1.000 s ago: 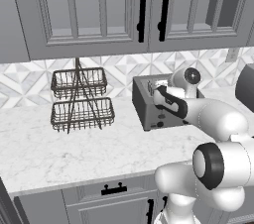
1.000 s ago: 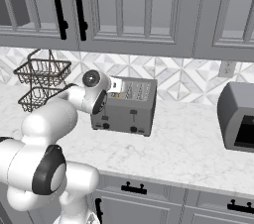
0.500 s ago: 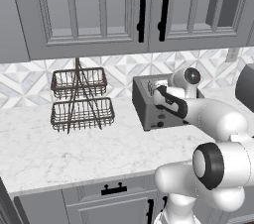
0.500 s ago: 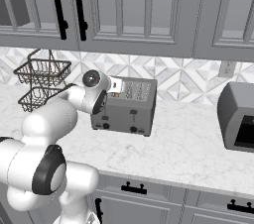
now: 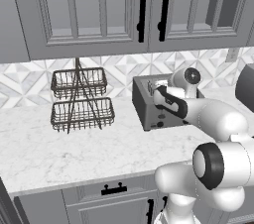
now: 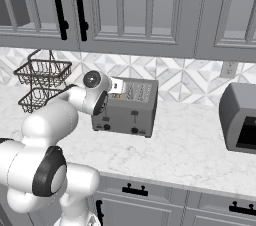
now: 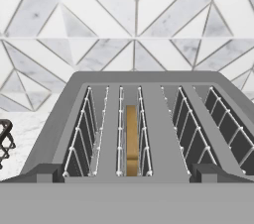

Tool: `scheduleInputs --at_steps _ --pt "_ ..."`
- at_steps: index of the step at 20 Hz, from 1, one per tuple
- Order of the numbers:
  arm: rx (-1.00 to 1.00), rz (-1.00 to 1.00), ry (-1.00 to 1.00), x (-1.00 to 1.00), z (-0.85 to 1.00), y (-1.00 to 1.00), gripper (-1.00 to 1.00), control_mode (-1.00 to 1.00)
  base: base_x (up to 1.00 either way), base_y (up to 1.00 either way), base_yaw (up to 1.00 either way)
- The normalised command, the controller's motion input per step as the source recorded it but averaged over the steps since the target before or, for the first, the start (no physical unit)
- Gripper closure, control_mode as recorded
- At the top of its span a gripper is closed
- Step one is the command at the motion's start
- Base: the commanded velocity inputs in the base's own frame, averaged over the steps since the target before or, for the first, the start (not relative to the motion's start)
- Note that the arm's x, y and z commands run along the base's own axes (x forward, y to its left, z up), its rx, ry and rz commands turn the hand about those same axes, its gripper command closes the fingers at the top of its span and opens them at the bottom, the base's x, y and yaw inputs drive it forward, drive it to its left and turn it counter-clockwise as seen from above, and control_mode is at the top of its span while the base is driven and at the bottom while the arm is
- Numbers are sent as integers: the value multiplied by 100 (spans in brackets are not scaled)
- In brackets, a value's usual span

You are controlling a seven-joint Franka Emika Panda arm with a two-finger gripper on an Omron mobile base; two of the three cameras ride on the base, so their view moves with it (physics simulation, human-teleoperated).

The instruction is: Start the toaster. Once the lever pops up, take the bread to the plate on the dining counter.

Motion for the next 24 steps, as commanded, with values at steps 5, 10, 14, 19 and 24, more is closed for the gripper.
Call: scheduleInputs --at_steps 5,10,14,19,24 --pt "0 0 0 0 0 0 -100 -100 0 0 0" --pt "0 0 0 0 0 0 -100 -100 0 0 0" --pt "0 0 0 0 0 0 -100 -100 0 0 0" --pt "0 0 0 0 0 0 -100 -100 0 0 0" --pt "0 0 0 0 0 0 -100 -100 0 0 0"
